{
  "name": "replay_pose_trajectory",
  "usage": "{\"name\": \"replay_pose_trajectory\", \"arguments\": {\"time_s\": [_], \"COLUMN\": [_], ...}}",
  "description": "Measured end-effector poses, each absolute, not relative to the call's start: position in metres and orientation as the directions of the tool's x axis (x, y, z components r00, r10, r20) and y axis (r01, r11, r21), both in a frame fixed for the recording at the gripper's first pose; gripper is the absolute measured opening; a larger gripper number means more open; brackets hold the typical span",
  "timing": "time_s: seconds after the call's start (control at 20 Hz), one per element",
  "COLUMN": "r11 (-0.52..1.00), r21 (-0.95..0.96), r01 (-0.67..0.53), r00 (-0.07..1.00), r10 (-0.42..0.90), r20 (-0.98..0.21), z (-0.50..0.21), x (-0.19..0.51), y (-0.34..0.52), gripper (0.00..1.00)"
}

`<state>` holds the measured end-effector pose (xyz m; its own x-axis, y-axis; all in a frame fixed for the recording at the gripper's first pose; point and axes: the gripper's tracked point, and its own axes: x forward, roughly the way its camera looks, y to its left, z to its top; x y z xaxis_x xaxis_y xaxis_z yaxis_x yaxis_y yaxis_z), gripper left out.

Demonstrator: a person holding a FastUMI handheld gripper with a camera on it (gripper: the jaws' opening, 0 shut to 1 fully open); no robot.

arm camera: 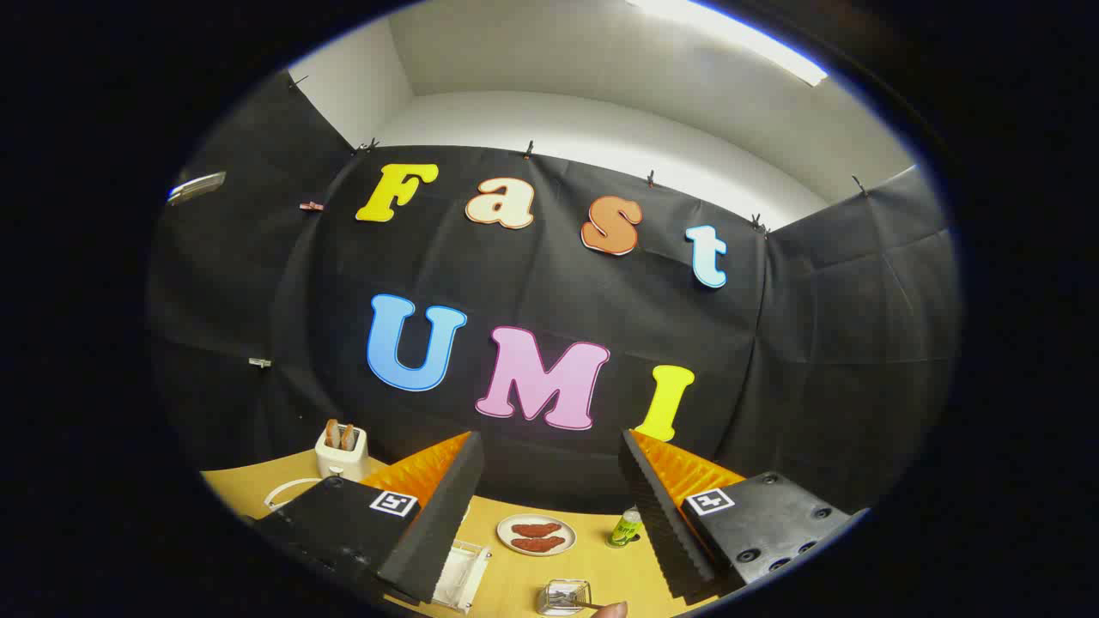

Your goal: Take the plate from the dish rack, then take the spoon from the basket and place it into the plate.

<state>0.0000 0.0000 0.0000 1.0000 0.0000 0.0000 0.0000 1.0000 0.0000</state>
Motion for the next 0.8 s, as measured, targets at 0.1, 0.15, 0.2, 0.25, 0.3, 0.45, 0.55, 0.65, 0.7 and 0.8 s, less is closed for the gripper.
{"name": "replay_pose_trajectory", "arguments": {"time_s": [0.1,0.15,0.2,0.25,0.3,0.45,0.55,0.65,0.7,0.8], "r11": [1.000,1.000,1.000,0.999,0.999,0.997,0.996,0.995,0.995,0.994], "r21": [0.016,0.019,0.019,0.019,0.022,0.051,0.065,0.070,0.072,0.076], "r01": [-0.016,-0.020,-0.023,-0.027,-0.032,-0.058,-0.066,-0.067,-0.067,-0.074], "r00": [1.000,1.000,1.000,0.999,0.999,0.997,0.995,0.995,0.994,0.993], "r10": [0.016,0.021,0.023,0.027,0.033,0.060,0.071,0.072,0.073,0.080], "r20": [-0.015,-0.018,-0.021,-0.027,-0.032,-0.053,-0.067,-0.075,-0.080,-0.092], "z": [-0.004,-0.005,-0.007,-0.009,-0.011,-0.015,-0.018,-0.020,-0.021,-0.025], "x": [-0.001,-0.001,-0.001,-0.001,-0.001,-0.002,-0.002,-0.001,0.000,0.000], "y": [0.007,0.009,0.011,0.013,0.016,0.027,0.031,0.033,0.034,0.038], "gripper": [0.97,0.97,0.97,0.97,0.97,0.97,0.97,0.97,0.97,0.97]}}
